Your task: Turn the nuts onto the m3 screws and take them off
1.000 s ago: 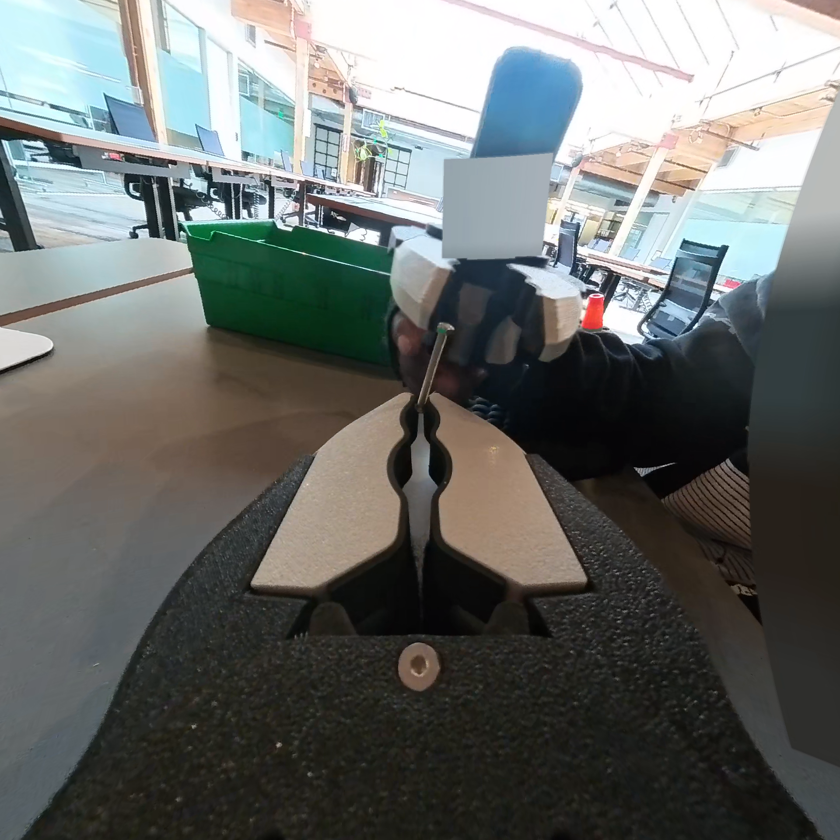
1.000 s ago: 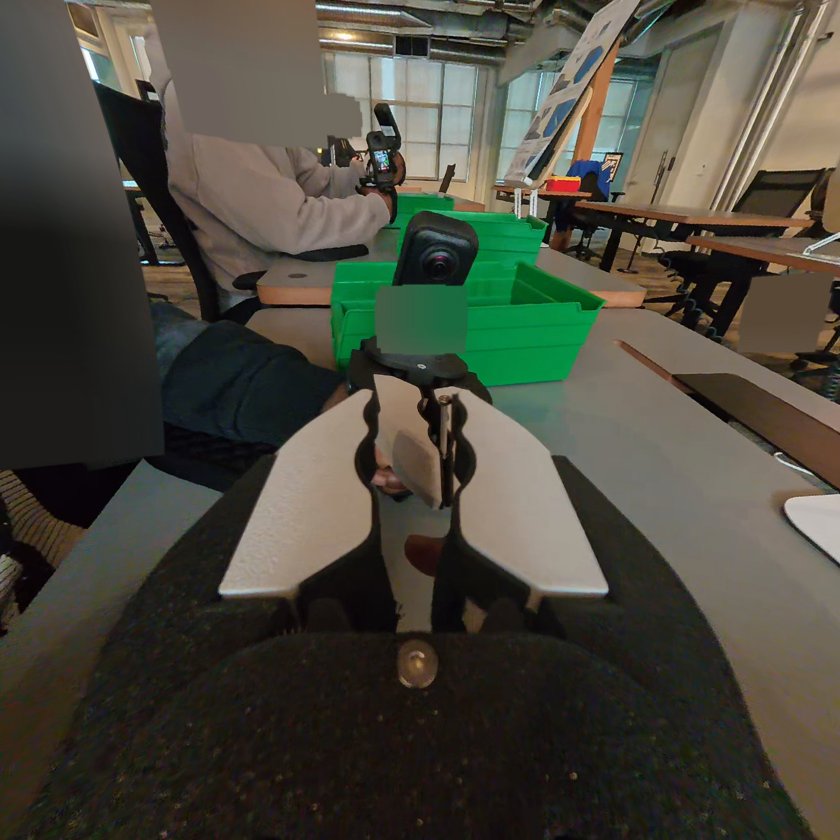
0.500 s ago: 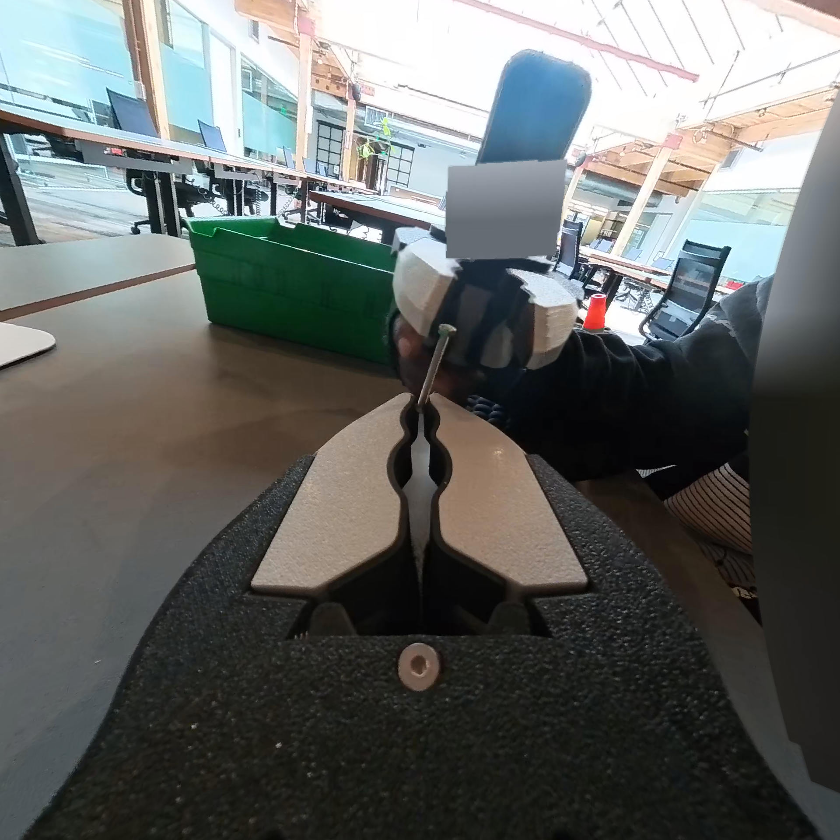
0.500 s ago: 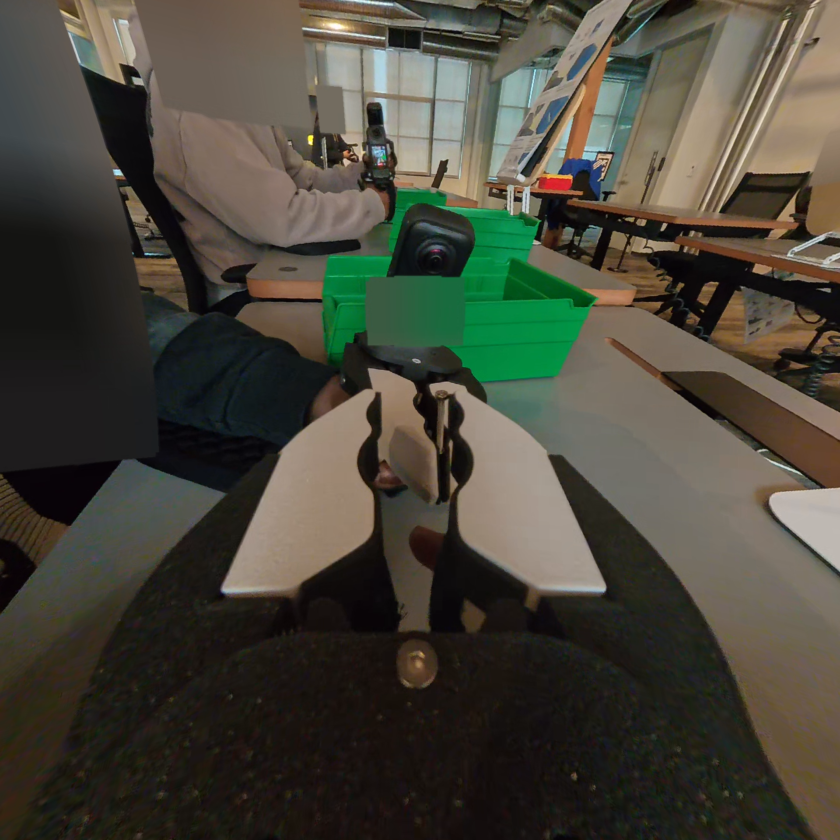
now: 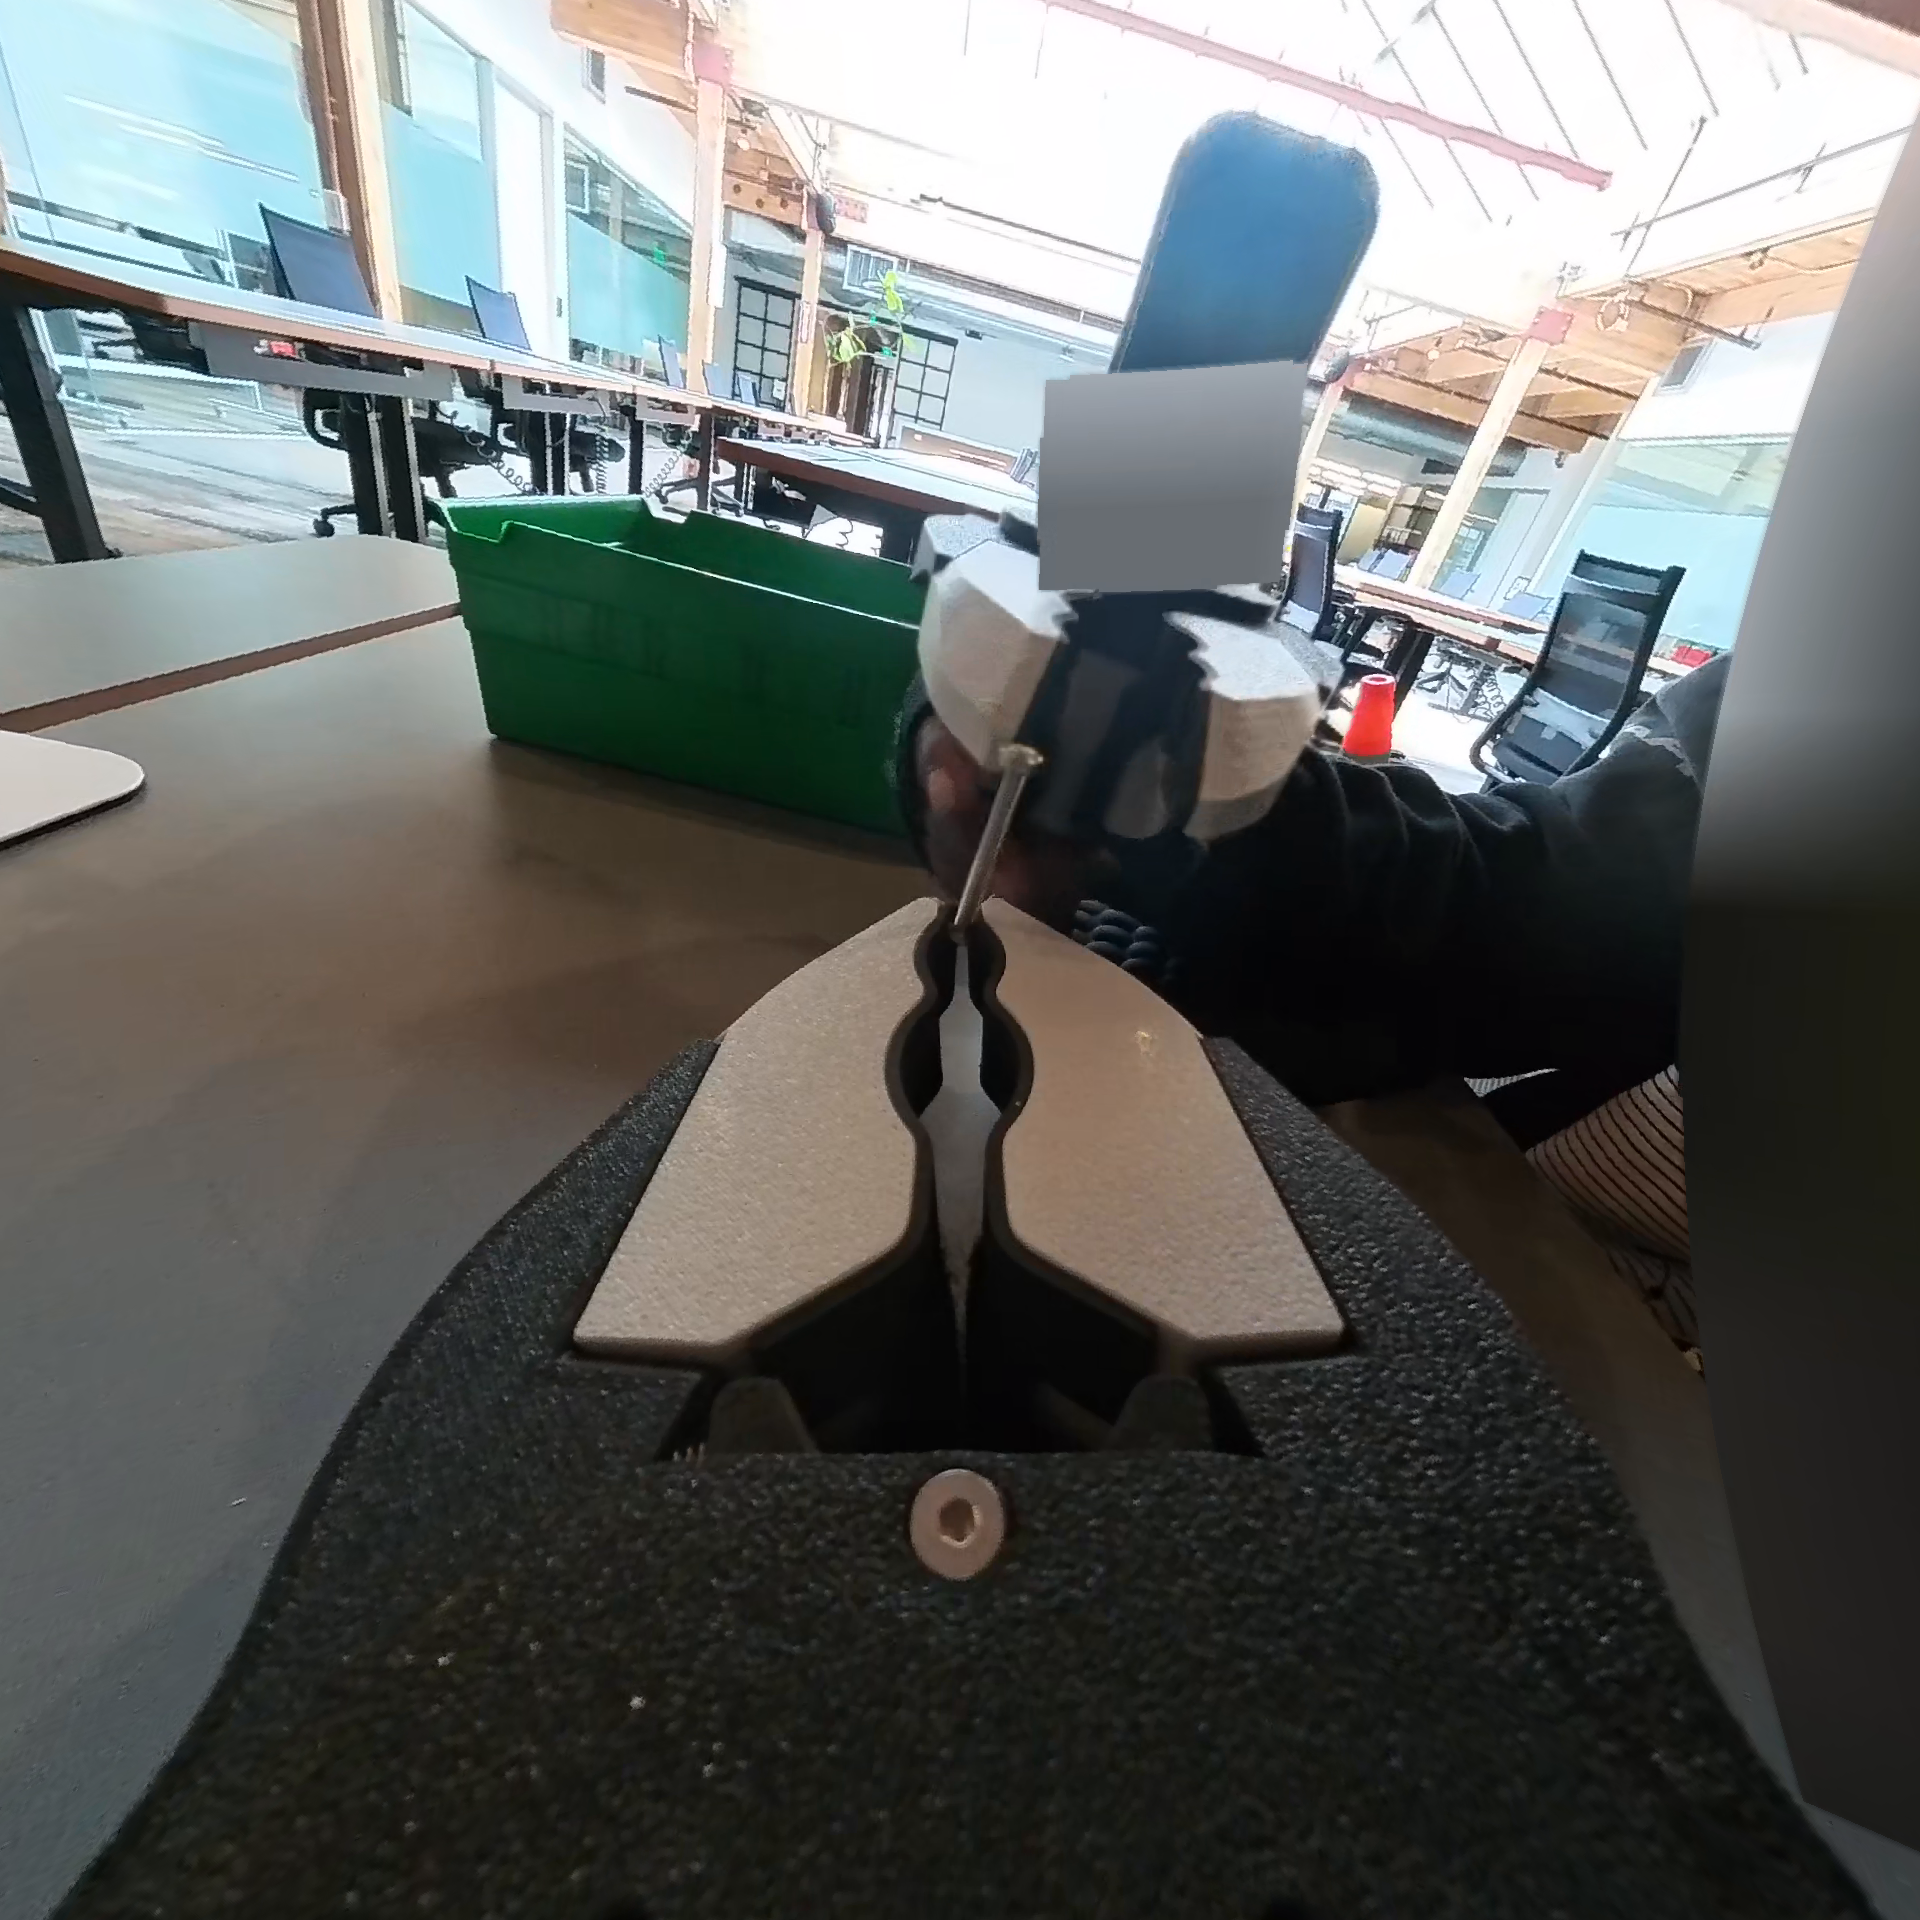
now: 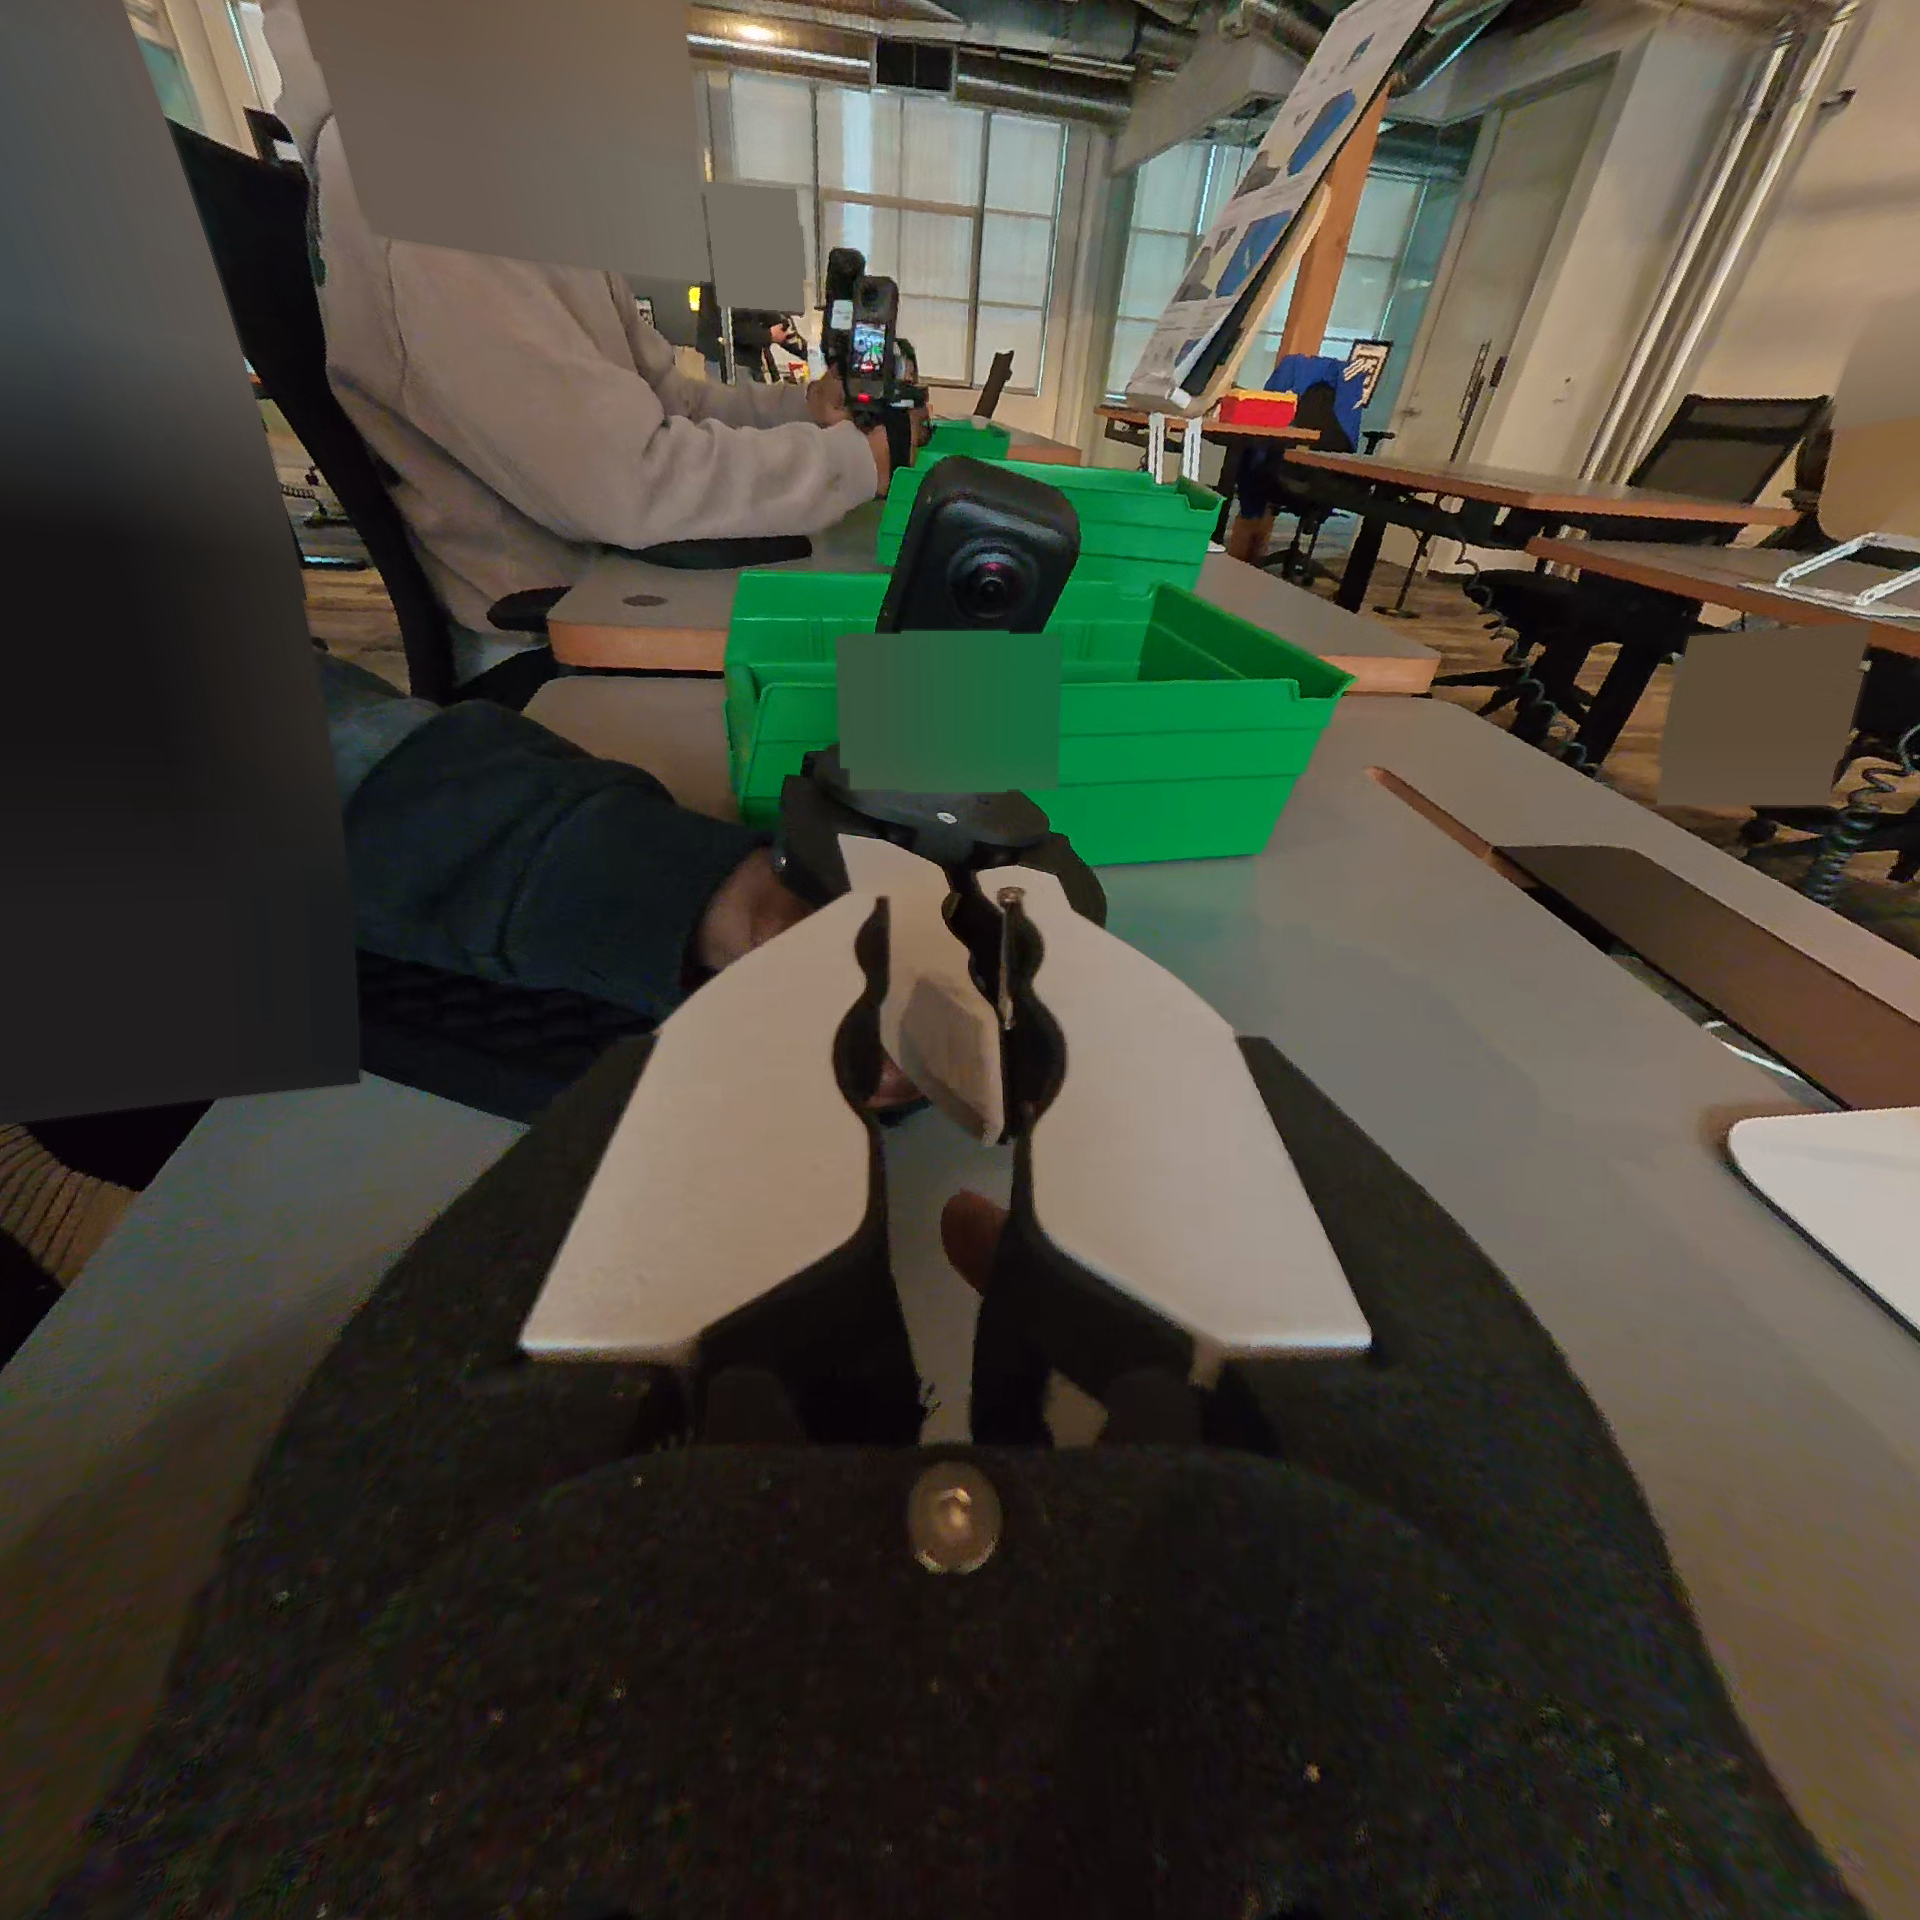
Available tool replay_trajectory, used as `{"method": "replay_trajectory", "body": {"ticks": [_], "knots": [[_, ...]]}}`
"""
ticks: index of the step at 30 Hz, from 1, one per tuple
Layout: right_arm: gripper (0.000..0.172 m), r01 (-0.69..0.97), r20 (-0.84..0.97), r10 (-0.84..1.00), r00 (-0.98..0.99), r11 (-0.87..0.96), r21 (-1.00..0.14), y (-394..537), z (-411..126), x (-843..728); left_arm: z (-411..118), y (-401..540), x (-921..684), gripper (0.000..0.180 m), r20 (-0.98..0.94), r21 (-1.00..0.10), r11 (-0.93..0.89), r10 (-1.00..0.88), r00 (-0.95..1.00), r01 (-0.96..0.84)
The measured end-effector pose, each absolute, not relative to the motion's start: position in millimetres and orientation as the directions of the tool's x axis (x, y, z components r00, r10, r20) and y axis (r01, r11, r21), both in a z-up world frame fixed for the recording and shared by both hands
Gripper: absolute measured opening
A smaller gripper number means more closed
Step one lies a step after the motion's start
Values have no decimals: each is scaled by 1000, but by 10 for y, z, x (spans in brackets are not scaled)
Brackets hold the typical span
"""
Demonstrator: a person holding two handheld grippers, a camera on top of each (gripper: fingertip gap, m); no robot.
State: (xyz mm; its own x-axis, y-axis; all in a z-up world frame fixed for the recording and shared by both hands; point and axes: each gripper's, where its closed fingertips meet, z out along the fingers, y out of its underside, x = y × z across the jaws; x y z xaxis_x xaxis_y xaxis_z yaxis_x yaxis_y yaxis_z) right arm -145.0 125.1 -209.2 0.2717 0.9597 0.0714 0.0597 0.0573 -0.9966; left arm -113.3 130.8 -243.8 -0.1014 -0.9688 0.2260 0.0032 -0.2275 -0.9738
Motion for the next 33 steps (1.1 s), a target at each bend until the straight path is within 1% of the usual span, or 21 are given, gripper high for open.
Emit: {"method": "replay_trajectory", "body": {"ticks": [2,4,8,12,15,17,20,21,25,28,29,31,33], "knots": [[14,44,60,963,264,50,-998,1241,-2065,-1430,-2438,1312,-1133,1,228,-973,-230,-968,-101,4],[15,39,65,959,276,56,-998,1259,-2055,-1420,-2440,1311,-1132,1,227,-973,-229,-969,-101,3],[30,42,80,952,294,70,-997,1284,-2072,-1448,-2441,1308,-1131,1,227,-974,-228,-969,-102,1],[33,66,93,954,284,78,-995,1265,-2107,-1481,-2441,1312,-1131,1,229,-973,-230,-968,-101,1],[25,67,86,957,279,70,-995,1256,-2097,-1459,-2439,1317,-1132,1,230,-973,-232,-968,-98,3],[16,56,78,960,269,65,-996,1239,-2073,-1437,-2438,1325,-1134,1,234,-972,-236,-967,-95,6],[13,49,75,959,274,64,-997,1249,-2054,-1412,-2440,1321,-1132,1,232,-972,-233,-968,-96,4],[14,48,78,955,285,67,-997,1268,-2056,-1410,-2439,1321,-1132,1,232,-972,-233,-968,-96,3],[33,66,93,947,308,76,-995,1309,-2107,-1454,-2442,1315,-1129,1,231,-973,-232,-968,-99,0],[34,77,108,948,299,89,-993,1287,-2125,-1490,-2443,1316,-1128,1,232,-972,-233,-968,-99,0],[34,80,110,949,295,90,-993,1280,-2129,-1493,-2443,1319,-1129,1,234,-972,-235,-967,-98,1],[27,86,104,951,290,83,-993,1270,-2128,-1477,-2441,1322,-1129,1,234,-972,-235,-967,-97,2],[16,87,94,954,285,72,-994,1269,-2119,-1444,-2440,1326,-1131,1,235,-972,-237,-967,-94,4]]}}
